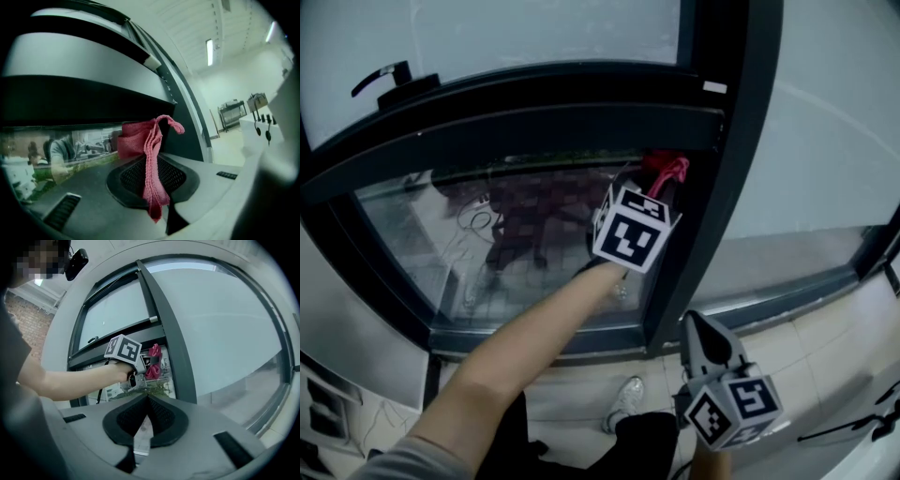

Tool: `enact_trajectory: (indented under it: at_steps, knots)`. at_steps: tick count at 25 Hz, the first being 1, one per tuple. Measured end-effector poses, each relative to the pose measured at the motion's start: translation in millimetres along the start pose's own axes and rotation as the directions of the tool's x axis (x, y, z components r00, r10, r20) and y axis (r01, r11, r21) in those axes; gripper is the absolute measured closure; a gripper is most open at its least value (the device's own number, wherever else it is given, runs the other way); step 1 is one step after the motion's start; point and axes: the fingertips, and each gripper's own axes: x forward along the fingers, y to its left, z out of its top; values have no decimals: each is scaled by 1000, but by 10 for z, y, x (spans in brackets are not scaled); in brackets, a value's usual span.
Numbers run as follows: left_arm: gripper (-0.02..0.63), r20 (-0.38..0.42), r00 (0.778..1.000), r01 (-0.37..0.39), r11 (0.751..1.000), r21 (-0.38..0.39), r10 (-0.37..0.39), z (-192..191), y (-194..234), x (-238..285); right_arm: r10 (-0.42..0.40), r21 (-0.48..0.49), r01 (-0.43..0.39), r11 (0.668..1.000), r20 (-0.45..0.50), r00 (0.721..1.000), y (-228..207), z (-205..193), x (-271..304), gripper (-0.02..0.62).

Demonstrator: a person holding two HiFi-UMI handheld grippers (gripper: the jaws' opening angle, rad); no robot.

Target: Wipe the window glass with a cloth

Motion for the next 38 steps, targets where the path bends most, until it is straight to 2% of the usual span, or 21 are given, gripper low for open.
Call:
enact_trajectory:
  at_steps: [3, 6, 10, 13, 19, 26, 34, 38]
  knots:
    - [560, -35, 999, 6, 995, 99, -3, -20, -30, 58, 0, 5, 0, 1000, 5, 1000, -29, 8, -9, 595]
    - [560, -92, 995, 48, 982, 185, -31, -47, -105, 103, 2, 12, -2, 1000, 6, 1000, -30, 3, -15, 595]
    - [560, -169, 984, 116, 933, 341, -61, -109, -165, 139, -3, 16, 3, 1000, 12, 1000, -54, 9, -16, 595]
    - [560, -216, 972, 173, 895, 411, -89, -184, -203, 150, -10, 15, 10, 1000, 10, 1000, -72, -1, -15, 595]
    - [558, -311, 942, 260, 867, 425, -130, -608, -326, 183, -28, 10, 28, 1000, -15, 999, -147, -83, 19, 595]
    - [560, -387, 911, 329, 818, 473, -143, -1105, -521, 202, -20, 16, 21, 1000, -53, 998, -120, -207, 148, 595]
    - [560, -470, 865, 407, 796, 449, -177, -1715, -679, 217, -44, 8, 45, 999, -131, 990, -171, -486, 246, 595]
    - [560, -497, 846, 430, 800, 418, -195, -2034, -779, 237, -67, -10, 67, 998, -194, 979, -229, -678, 262, 595]
